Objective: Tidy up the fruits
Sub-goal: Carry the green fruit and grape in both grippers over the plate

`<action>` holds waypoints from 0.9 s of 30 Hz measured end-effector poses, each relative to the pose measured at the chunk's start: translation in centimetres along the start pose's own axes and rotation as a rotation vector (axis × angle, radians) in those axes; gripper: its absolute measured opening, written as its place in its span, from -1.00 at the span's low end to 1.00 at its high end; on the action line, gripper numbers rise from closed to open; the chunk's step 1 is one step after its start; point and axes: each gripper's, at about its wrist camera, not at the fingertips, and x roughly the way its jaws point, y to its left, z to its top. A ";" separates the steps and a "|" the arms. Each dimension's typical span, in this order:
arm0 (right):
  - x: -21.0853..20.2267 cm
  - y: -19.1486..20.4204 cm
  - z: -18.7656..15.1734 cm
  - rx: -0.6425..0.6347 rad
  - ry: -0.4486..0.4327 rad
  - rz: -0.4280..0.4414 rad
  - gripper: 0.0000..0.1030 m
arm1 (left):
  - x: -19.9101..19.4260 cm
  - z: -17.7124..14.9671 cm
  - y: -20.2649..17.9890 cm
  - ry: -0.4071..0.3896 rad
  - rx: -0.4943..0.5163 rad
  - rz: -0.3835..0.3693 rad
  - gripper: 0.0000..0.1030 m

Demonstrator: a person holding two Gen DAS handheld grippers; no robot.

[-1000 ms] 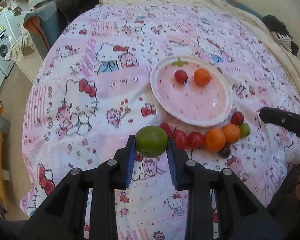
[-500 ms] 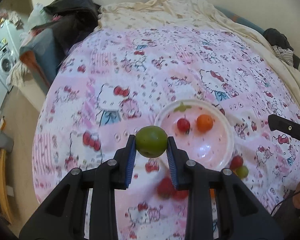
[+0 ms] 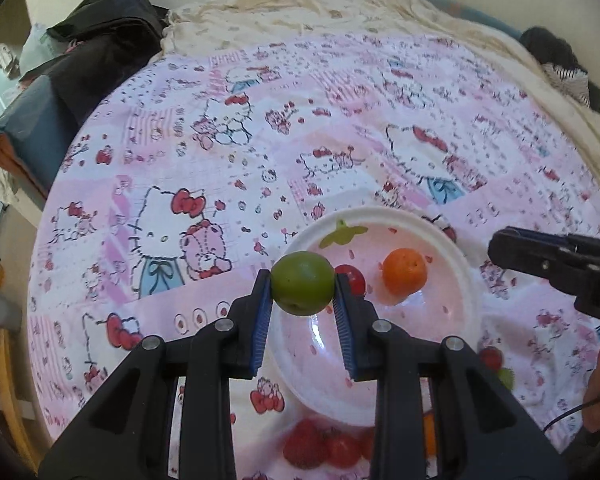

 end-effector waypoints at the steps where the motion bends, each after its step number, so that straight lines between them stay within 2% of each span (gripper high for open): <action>1: 0.6 -0.1 0.1 0.002 0.011 -0.005 -0.50 | 0.4 -0.1 -0.1 0.006 0.007 0.003 -0.49; 14: 5.8 -1.6 -0.6 0.042 0.141 -0.046 -0.49 | 4.8 -0.8 -0.7 0.065 0.051 0.021 -0.48; 27: 7.4 -2.9 -1.4 0.078 0.200 -0.101 -0.48 | 6.1 -1.5 0.1 0.108 0.035 0.009 -0.48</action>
